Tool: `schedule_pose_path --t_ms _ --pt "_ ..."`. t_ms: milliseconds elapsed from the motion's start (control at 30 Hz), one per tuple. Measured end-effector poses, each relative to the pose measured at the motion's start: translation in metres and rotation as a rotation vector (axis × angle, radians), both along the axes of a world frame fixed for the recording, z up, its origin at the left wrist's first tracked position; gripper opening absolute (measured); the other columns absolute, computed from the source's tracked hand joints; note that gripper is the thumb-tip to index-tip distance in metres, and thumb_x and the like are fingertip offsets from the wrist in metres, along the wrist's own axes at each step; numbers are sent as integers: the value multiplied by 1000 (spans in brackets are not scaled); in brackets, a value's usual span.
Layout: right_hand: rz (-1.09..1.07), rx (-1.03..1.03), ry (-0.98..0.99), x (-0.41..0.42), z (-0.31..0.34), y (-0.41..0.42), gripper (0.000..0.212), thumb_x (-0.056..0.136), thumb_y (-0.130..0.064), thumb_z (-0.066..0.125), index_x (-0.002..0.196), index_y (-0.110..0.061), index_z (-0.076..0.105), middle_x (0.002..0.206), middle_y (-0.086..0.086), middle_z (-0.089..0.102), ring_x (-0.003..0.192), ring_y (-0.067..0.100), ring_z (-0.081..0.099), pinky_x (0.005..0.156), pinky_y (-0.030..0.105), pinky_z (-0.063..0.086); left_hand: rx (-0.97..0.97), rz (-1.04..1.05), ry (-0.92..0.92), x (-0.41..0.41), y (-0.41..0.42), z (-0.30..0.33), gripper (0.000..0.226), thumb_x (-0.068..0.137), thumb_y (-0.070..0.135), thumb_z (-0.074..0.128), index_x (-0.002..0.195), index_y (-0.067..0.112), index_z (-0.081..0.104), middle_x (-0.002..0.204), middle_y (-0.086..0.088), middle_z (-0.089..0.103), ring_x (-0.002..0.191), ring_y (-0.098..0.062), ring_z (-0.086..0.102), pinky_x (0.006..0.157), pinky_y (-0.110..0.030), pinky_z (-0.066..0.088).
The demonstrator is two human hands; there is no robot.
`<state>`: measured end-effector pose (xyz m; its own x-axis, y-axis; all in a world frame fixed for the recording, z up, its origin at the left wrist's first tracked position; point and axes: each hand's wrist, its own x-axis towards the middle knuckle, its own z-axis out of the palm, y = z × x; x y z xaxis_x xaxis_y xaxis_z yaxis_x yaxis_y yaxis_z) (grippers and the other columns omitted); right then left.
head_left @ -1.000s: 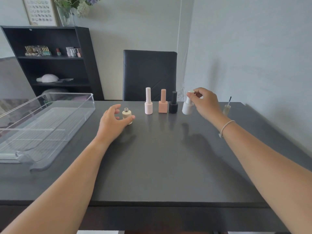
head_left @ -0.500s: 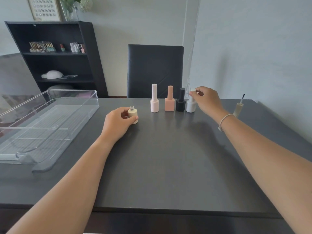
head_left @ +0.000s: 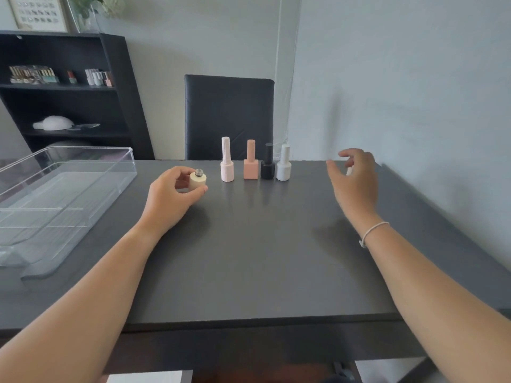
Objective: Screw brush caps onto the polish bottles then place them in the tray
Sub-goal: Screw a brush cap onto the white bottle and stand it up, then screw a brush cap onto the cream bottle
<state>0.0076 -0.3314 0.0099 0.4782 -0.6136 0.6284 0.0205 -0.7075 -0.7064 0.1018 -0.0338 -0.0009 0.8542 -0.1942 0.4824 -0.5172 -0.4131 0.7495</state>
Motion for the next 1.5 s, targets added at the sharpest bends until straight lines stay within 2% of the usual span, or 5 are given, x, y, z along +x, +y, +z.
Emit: schedule_pose_path --t_ms 233,633,867,1067,1500 --pt "-139 234 154 -6 -12 -27 59 79 -40 63 127 -13 42 132 7 43 113 23 49 82 33 39 -3 -37 -26 -11 -3 -4 24 74 16 74 92 23 60 98 1 65 86 -13 60 72 -13 42" --pt "-37 182 237 3 -16 -25 26 89 -38 50 91 -13 58 100 7 66 86 26 58 67 30 38 58 -36 -72 -11 -6 -6 24 74 20 74 91 26 59 93 11 58 81 -3 56 63 1 39" --pt "397 30 183 1 -3 44 9 84 -34 59 78 -28 54 73 -20 59 65 -13 53 58 4 38 86 -75 -112 -14 -9 -5 24 73 18 73 91 28 61 91 12 56 81 -2 54 67 -2 39" --pt "736 -87 202 -3 -4 77 7 84 -22 60 89 -24 64 78 -17 60 67 0 50 60 8 39 128 -134 -152 -22 -19 -5 24 73 18 72 95 23 62 95 6 57 84 -7 52 68 -12 38" --pt "707 -85 147 -5 0 74 13 82 -13 61 85 -24 68 77 -12 57 60 1 46 55 9 35 154 -178 -191 -24 -22 -6 28 73 16 73 97 22 61 98 2 57 84 -4 48 66 -10 35"
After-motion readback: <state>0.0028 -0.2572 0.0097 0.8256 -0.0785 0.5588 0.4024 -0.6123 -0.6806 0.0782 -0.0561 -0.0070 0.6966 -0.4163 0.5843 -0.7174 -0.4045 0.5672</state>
